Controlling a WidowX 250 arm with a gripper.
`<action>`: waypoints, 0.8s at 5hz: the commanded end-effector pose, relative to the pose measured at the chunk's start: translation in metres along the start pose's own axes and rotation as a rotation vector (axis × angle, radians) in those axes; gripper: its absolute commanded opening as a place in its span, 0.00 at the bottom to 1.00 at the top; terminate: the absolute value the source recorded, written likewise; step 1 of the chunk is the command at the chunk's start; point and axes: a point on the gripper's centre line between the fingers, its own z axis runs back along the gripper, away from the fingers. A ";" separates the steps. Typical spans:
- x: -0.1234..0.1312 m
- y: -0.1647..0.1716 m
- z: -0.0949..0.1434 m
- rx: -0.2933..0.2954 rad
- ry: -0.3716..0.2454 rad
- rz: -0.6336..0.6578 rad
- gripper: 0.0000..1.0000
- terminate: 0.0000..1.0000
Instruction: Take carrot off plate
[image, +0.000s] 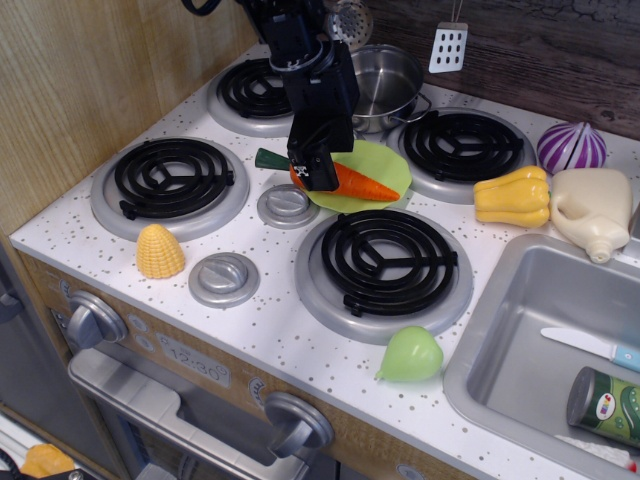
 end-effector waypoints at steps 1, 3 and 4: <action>-0.002 0.013 0.014 0.045 -0.007 -0.018 0.00 0.00; 0.011 0.007 0.030 0.011 -0.002 0.039 0.00 0.00; 0.039 -0.003 0.059 0.019 0.083 0.120 0.00 0.00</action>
